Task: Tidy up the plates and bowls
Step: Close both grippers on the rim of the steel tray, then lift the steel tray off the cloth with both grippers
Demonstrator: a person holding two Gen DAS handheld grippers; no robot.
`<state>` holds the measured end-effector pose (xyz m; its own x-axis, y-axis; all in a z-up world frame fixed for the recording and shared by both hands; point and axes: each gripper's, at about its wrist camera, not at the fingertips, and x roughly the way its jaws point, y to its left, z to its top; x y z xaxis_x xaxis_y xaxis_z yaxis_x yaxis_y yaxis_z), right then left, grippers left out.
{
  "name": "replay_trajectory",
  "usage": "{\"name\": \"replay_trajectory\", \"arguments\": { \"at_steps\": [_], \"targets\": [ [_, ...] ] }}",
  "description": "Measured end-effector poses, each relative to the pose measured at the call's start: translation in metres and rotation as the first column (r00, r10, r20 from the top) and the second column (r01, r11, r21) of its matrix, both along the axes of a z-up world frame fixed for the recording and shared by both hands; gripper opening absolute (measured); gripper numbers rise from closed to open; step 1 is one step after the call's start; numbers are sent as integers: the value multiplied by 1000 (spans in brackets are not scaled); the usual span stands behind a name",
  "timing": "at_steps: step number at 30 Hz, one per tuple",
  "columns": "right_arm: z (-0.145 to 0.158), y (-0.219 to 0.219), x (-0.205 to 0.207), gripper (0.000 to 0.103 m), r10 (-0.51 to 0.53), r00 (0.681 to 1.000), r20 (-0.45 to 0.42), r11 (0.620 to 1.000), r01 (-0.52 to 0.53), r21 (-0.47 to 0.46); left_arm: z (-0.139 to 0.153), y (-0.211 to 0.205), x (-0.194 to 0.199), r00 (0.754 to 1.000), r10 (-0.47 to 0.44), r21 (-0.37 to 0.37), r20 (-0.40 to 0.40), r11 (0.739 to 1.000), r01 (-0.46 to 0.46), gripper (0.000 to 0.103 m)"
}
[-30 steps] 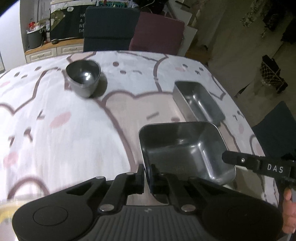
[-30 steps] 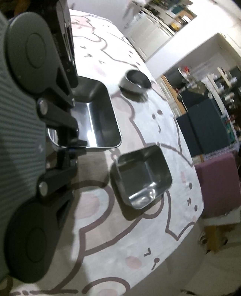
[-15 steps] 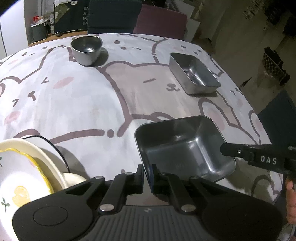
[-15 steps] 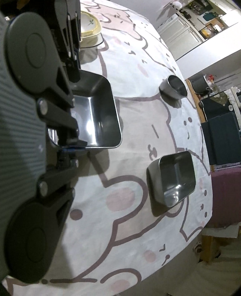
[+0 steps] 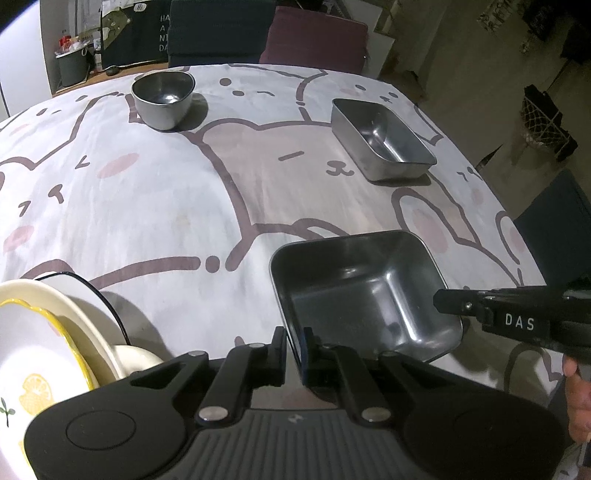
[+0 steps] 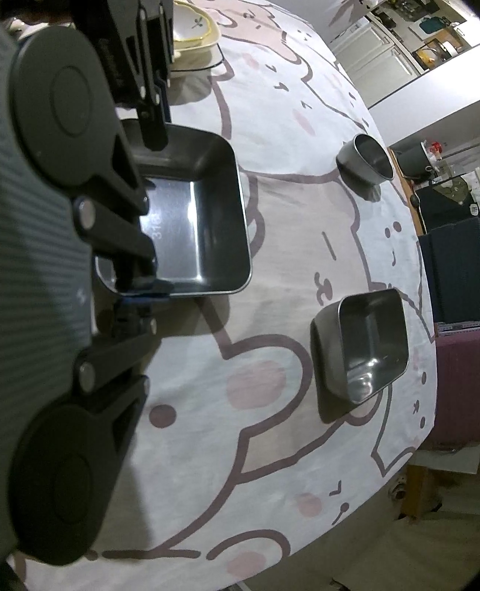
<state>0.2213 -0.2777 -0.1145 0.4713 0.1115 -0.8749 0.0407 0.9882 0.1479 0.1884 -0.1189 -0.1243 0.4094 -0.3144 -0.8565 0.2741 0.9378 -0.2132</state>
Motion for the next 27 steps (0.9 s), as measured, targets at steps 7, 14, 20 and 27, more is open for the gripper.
{"name": "replay_trajectory", "arguments": {
  "at_steps": [7,14,20,27],
  "targets": [
    [-1,-1,1,4,-8,1000,-7,1000,8,9,0,0,0,1000,-11,0,-3,1000,11,9],
    [4,-2,-2,13,-20,1000,-19,999,21,29,6,-1,-3,1000,-31,9,1,999,31,23],
    [24,-2,-16,58,-21,999,28,999,20,42,33,2,-3,996,-53,-20,67,998,54,54],
    [57,-21,-14,80,-157,978,141,981,137,140,62,-5,16,978,-79,-6,195,997,82,101]
  ]
}}
